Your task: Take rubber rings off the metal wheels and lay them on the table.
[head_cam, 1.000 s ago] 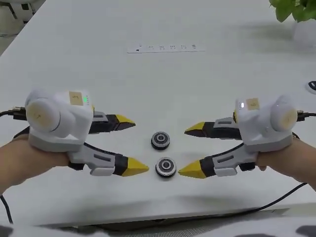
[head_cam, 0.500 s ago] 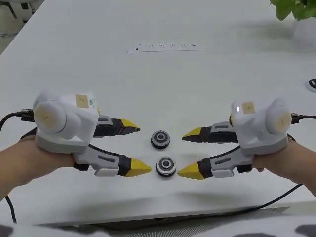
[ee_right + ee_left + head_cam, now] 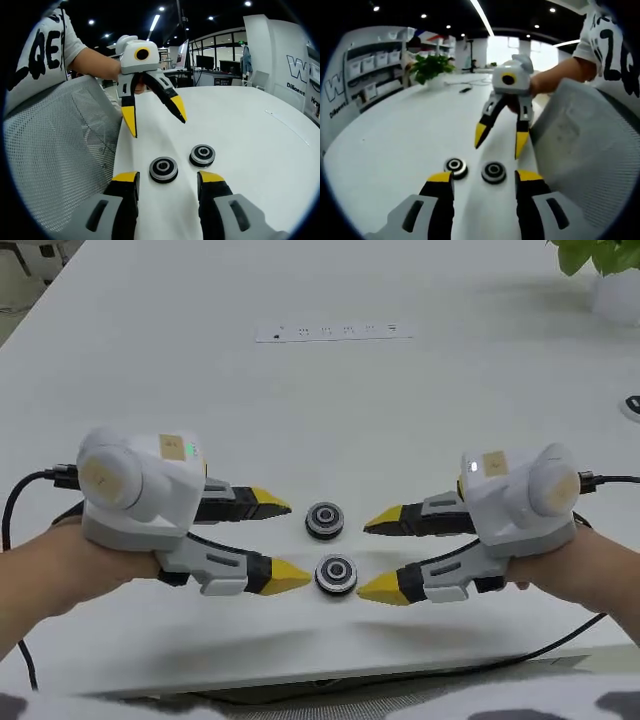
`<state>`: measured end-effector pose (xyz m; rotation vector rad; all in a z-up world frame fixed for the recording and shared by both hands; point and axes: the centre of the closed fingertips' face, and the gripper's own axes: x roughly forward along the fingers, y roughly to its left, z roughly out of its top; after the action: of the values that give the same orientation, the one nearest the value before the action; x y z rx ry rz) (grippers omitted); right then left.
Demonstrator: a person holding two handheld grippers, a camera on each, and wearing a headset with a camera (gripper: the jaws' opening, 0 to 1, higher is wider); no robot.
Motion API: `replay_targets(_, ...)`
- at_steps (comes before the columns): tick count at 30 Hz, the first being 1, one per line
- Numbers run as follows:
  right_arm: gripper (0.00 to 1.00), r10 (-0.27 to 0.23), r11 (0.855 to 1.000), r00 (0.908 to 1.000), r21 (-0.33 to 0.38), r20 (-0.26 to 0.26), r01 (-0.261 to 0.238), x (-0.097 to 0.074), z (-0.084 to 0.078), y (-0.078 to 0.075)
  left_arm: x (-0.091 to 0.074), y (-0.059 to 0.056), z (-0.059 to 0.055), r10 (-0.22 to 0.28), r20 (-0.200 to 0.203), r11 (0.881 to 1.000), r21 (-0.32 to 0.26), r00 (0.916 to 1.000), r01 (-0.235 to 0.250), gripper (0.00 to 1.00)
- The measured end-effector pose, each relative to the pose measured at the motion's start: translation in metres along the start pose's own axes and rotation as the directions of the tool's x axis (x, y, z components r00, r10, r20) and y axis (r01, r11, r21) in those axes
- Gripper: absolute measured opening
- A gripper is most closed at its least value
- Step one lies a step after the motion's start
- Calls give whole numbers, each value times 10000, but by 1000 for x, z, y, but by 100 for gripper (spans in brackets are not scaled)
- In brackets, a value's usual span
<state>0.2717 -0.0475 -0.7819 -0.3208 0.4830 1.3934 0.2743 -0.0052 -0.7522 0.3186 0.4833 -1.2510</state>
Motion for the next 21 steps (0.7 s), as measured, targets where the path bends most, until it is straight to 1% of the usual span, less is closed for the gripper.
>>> replay_targets(6,41,79,10000,10000,-24,-36,-79,3,-1,1,5,-4,-4,-148,-131,9999,-3,9998,148,47)
replay_targets(8,41,137,9999,9998,-58,-119,-137,4,-3,2,6,-5,-4,-201,-160,9998,83,9997,203,46)
replay_targets(14,39,184,9998,9997,-42,-142,-184,5,-4,3,11,-9,-3,-351,-178,9993,127,9992,354,44)
replay_targets(21,38,197,9998,9996,-102,-177,-199,5,-6,4,16,-13,-6,-519,-378,9982,266,9979,529,40)
